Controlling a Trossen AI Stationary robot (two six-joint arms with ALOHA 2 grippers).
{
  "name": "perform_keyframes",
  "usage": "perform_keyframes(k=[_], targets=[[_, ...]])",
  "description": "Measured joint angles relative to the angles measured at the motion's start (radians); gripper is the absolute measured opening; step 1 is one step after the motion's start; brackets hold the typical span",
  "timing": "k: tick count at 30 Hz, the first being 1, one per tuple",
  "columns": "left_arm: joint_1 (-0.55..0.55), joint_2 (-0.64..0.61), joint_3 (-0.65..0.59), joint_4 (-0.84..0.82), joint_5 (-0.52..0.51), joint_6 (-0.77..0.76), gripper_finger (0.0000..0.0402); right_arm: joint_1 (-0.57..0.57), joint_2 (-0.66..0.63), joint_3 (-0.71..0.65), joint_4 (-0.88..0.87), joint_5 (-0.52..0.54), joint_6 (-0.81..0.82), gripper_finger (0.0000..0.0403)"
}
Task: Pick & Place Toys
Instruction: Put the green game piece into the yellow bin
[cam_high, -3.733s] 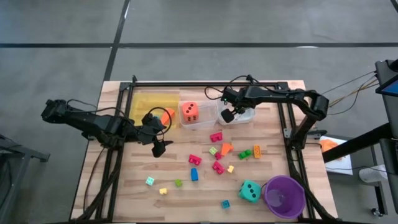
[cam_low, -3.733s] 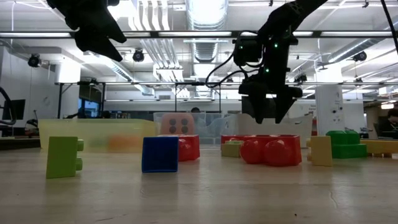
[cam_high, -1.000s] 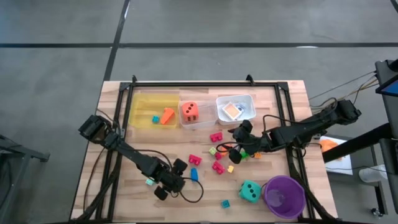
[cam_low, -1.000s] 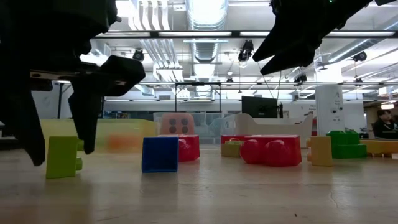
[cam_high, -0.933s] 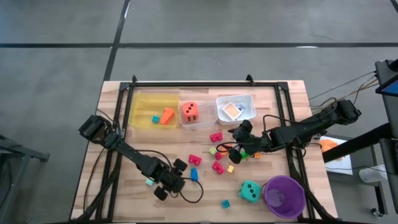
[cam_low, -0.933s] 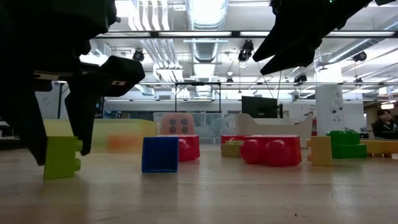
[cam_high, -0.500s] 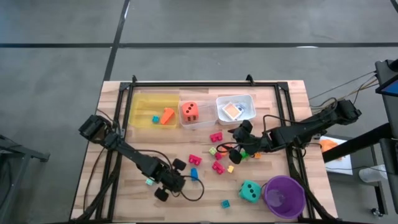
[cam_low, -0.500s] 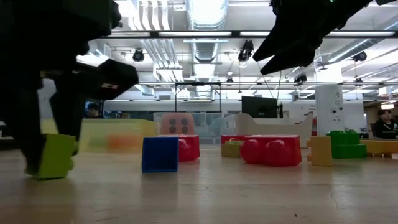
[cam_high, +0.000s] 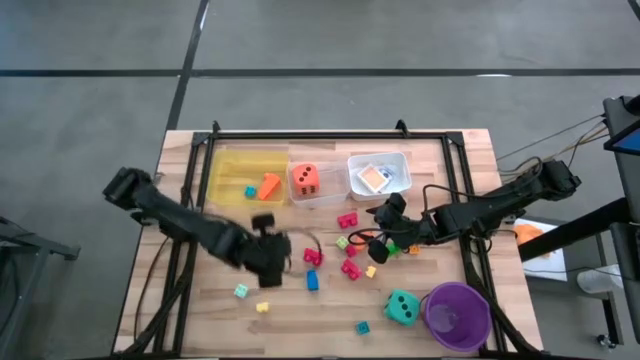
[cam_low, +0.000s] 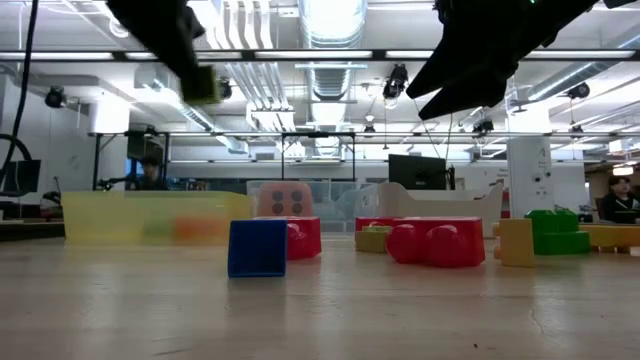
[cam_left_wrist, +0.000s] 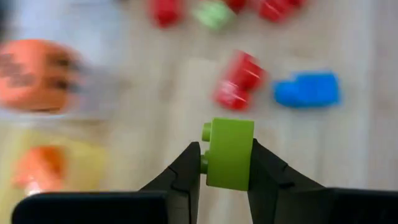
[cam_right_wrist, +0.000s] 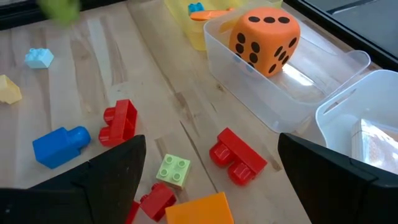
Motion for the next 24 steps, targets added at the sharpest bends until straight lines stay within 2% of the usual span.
perform_keyframes(k=[3,6,11,13,19,24], targets=[[0.129,-0.093,0.009,-0.056,-0.012,-0.035,0.0082,0.0,0.0,0.0,0.002,0.0,0.0,0.0362],[0.305,-0.168,-0.003,-0.082,0.009,-0.049,0.0082,0.0,0.0,0.0,0.004,0.0,0.0,0.0362],[0.639,-0.222,-0.041,-0.085,0.186,-0.058,0.0082,0.0,0.0,0.0,0.004,0.0,0.0,0.0362],[0.743,-0.219,-0.066,-0.086,0.222,-0.039,0.0082,0.0,0.0,0.0,0.004,0.0,0.0,0.0362],[0.933,-0.178,-0.152,-0.09,0.237,-0.036,0.0082,0.0,0.0,0.0,0.004,0.0,0.0,0.0362],[0.987,-0.138,-0.226,-0.119,0.237,-0.04,0.0082,0.0,0.0,0.0,0.004,0.0,0.0,0.0362]])
